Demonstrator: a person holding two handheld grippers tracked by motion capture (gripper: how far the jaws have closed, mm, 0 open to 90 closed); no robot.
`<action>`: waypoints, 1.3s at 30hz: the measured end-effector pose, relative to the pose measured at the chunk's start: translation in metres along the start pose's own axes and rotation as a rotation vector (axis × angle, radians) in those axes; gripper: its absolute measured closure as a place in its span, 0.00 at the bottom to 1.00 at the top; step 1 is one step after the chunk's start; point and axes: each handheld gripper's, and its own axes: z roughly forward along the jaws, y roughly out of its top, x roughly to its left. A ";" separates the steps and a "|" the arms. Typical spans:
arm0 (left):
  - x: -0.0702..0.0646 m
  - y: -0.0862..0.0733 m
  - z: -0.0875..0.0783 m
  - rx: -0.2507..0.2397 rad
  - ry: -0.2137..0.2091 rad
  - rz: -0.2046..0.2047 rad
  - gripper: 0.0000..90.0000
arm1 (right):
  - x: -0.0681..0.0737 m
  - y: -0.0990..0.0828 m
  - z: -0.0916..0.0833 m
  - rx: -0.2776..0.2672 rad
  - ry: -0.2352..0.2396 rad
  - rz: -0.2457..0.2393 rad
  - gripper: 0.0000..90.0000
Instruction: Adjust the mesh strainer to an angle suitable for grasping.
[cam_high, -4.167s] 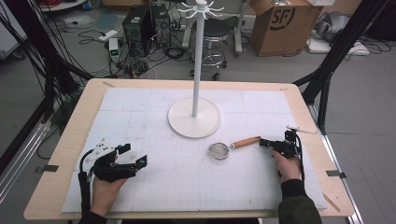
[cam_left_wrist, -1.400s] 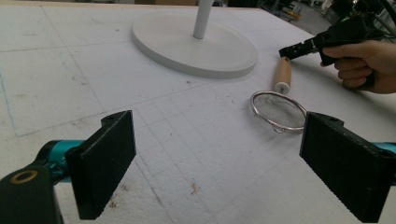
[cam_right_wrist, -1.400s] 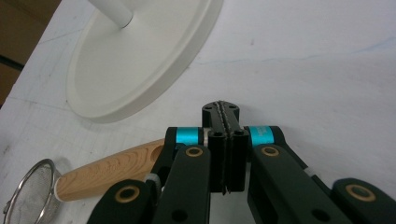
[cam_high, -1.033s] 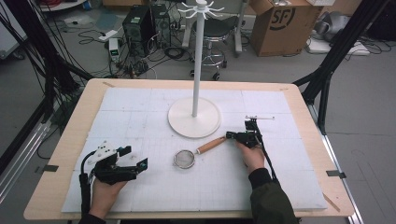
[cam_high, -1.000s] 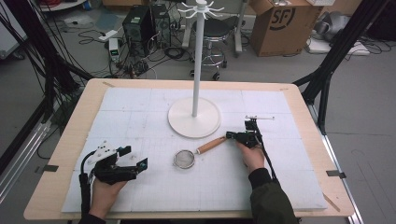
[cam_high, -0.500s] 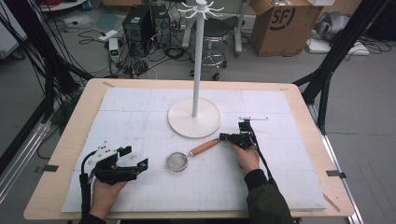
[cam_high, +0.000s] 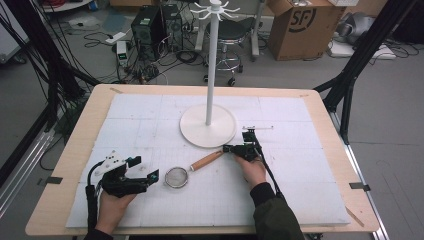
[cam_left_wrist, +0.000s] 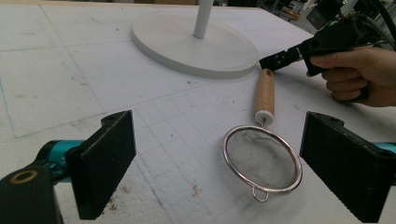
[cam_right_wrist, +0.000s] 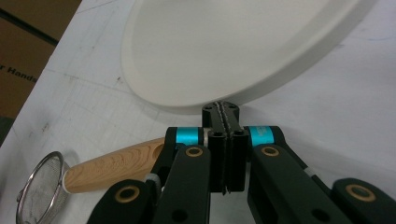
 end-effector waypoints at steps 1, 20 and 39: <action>0.000 0.000 0.000 -0.003 0.000 -0.001 0.12 | 0.002 -0.001 0.001 0.007 0.007 0.004 1.00; 0.003 0.001 -0.003 -0.010 0.012 -0.002 0.12 | 0.035 -0.004 0.030 0.047 0.053 -0.035 1.00; 0.006 0.001 -0.004 -0.004 0.024 0.005 0.13 | 0.059 -0.005 0.051 0.084 0.091 -0.088 1.00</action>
